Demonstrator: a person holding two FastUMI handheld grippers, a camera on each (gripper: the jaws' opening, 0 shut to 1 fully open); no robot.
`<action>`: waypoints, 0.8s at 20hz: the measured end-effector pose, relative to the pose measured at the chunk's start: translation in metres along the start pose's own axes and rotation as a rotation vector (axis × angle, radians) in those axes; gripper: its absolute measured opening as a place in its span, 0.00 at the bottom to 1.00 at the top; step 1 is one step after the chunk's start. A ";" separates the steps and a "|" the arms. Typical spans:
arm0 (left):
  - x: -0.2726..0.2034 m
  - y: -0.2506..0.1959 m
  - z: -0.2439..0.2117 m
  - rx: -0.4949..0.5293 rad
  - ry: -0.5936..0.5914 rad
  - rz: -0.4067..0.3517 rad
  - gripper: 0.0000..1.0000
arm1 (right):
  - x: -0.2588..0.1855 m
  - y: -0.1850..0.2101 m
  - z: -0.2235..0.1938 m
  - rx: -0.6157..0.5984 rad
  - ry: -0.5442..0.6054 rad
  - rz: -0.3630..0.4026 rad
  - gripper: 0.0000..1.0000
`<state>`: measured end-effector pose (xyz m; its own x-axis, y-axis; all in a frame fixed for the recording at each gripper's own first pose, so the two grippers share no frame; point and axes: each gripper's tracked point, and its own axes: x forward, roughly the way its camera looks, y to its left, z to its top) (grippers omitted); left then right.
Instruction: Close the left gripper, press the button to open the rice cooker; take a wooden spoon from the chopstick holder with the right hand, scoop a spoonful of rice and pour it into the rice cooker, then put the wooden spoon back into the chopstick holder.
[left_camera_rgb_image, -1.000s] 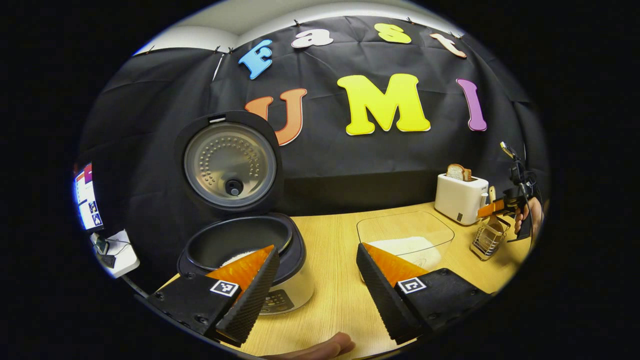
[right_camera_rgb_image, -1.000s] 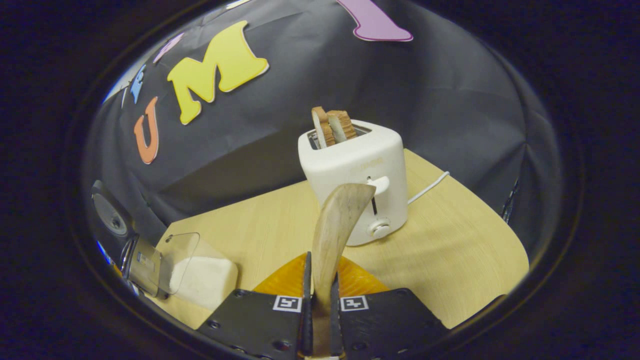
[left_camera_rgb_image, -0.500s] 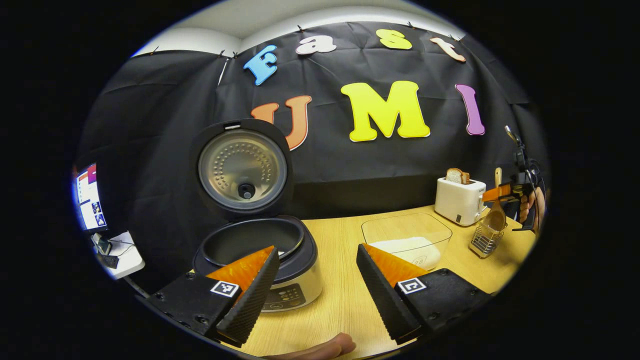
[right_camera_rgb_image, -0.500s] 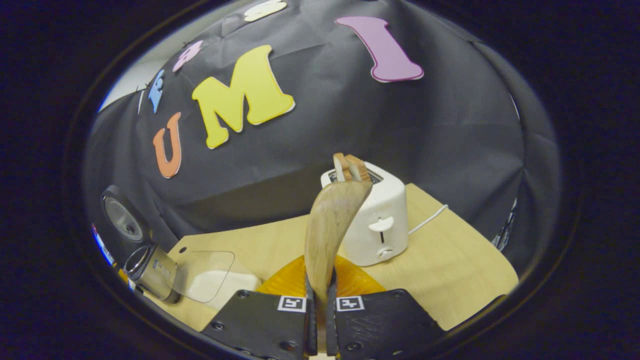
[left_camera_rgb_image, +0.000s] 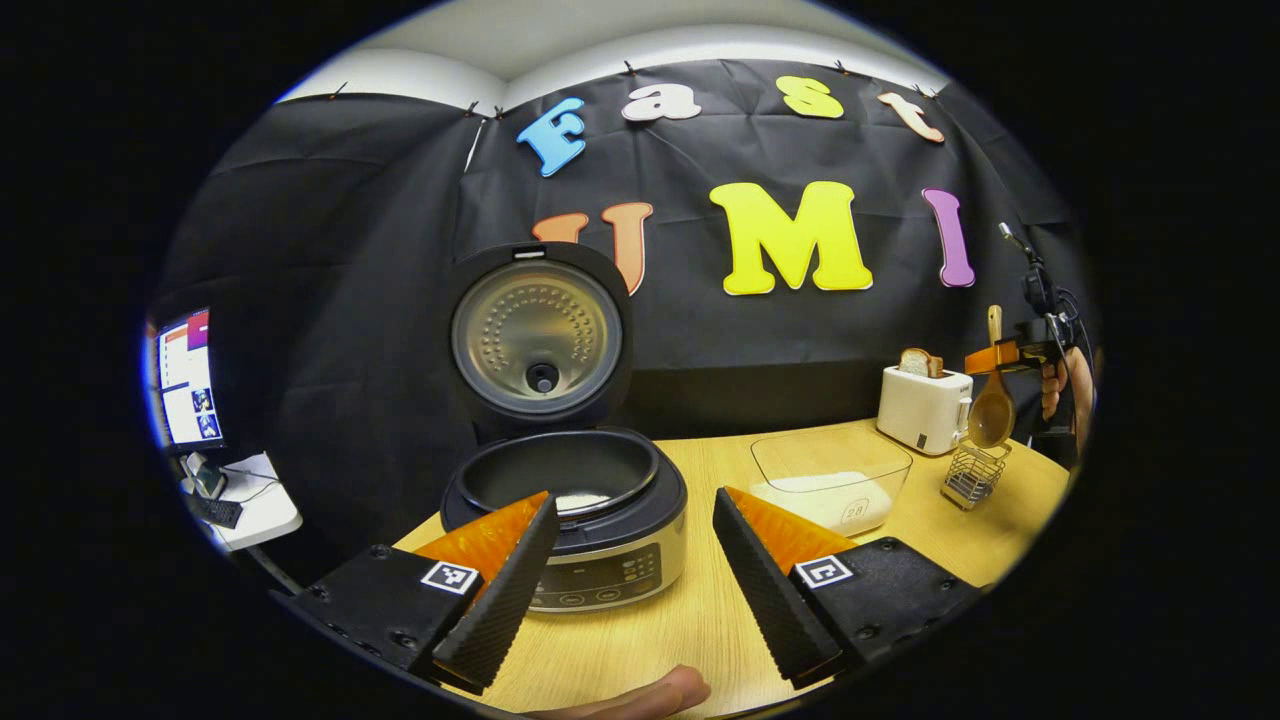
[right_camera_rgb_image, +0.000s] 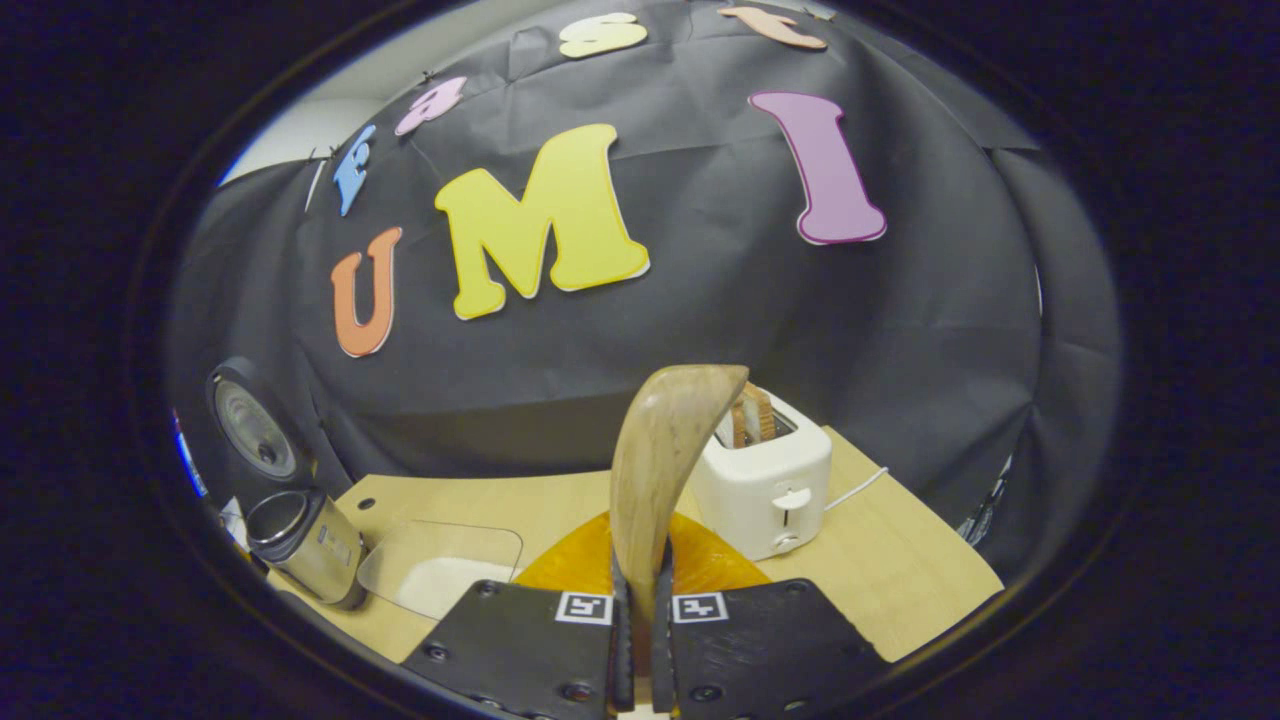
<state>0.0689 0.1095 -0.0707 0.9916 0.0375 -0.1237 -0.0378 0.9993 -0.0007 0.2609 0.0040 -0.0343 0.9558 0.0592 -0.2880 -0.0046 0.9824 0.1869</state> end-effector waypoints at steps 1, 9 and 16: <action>-0.001 0.004 -0.001 -0.006 -0.002 0.000 0.96 | -0.001 0.008 0.003 -0.003 -0.005 0.006 0.07; -0.012 0.049 -0.026 -0.049 0.035 0.044 0.99 | 0.017 0.105 0.010 -0.085 -0.033 0.088 0.07; -0.012 0.075 -0.037 -0.097 0.041 0.055 0.99 | 0.061 0.204 -0.020 -0.144 -0.042 0.165 0.07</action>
<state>0.0495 0.1840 -0.1061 0.9819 0.0899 -0.1667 -0.1057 0.9905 -0.0884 0.3129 0.2113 -0.0324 0.9500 0.2172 -0.2242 -0.2015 0.9753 0.0911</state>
